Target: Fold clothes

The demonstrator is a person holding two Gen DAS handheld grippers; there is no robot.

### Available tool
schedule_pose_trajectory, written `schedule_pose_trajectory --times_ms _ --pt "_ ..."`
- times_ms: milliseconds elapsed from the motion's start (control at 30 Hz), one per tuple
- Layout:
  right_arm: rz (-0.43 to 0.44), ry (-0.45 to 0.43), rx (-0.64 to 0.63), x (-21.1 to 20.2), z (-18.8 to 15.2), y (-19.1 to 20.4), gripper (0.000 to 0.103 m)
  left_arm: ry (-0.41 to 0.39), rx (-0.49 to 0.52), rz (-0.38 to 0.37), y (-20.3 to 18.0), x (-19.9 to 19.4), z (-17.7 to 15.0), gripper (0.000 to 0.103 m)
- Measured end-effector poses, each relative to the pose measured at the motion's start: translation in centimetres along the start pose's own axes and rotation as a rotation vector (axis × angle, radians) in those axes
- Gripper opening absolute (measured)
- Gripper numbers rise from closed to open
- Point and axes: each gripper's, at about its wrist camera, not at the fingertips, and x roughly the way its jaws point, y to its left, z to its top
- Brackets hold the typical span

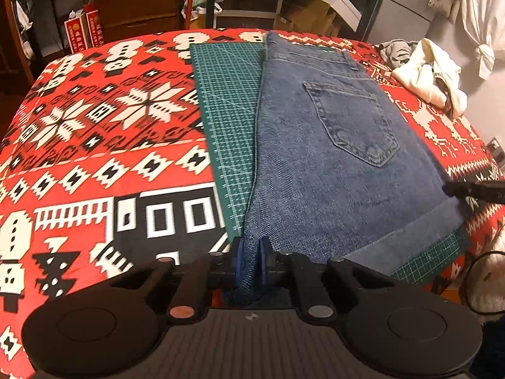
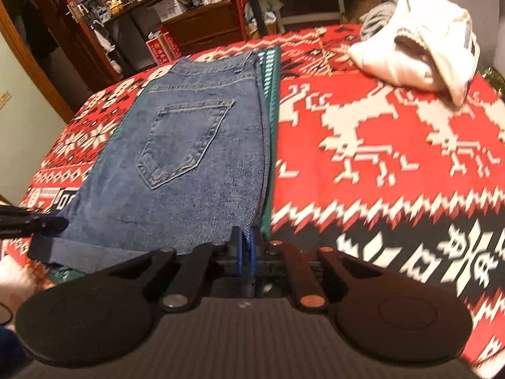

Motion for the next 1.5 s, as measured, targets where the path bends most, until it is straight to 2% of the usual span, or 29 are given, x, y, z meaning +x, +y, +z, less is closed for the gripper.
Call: schedule_pose_trajectory --times_ms 133,200,267,433,533,667,833,867,1000,1100,1200,1333,1500 --pt "0.039 0.042 -0.037 -0.7 -1.3 0.7 0.006 0.025 -0.004 0.008 0.6 -0.7 -0.6 0.011" --pt "0.037 0.036 -0.072 -1.2 -1.8 1.1 0.012 0.024 -0.015 0.014 0.7 -0.9 -0.9 0.013" --pt "0.028 0.028 -0.085 -1.6 -1.8 1.3 0.013 -0.005 -0.019 0.028 0.7 -1.5 -0.7 0.017" --pt "-0.002 -0.025 -0.117 -2.7 -0.3 1.6 0.013 -0.079 -0.002 0.063 0.4 -3.1 0.4 0.016" --pt "-0.024 -0.079 -0.173 -2.8 1.1 2.5 0.013 -0.121 0.043 0.033 -0.5 -3.1 1.8 0.016" --pt "-0.024 -0.105 -0.187 -0.6 2.7 4.0 0.013 -0.166 0.077 -0.029 -2.7 -1.3 3.7 0.014" --pt "-0.007 -0.11 -0.161 2.9 3.7 5.4 0.013 -0.171 0.08 -0.033 -4.7 2.9 5.4 0.008" --pt "-0.011 -0.103 -0.153 3.5 3.7 5.3 0.013 -0.168 0.073 -0.013 -4.7 3.6 5.6 0.007" --pt "-0.025 -0.103 -0.157 4.6 3.1 4.8 0.008 -0.158 -0.045 -0.036 -3.5 5.2 5.8 0.007" --pt "-0.041 -0.106 -0.201 4.2 2.4 4.5 0.007 -0.154 -0.063 -0.044 -2.7 5.2 5.4 0.003" --pt "-0.036 -0.103 -0.209 3.7 2.0 4.0 0.003 -0.15 -0.053 -0.04 -2.3 4.9 4.7 0.003" --pt "-0.038 -0.104 -0.22 3.0 1.2 4.0 0.003 -0.152 -0.04 -0.026 -2.2 4.4 3.9 0.003" --pt "-0.051 -0.102 -0.214 2.2 0.6 3.9 0.003 -0.135 -0.046 -0.049 -1.5 4.6 4.1 0.003"
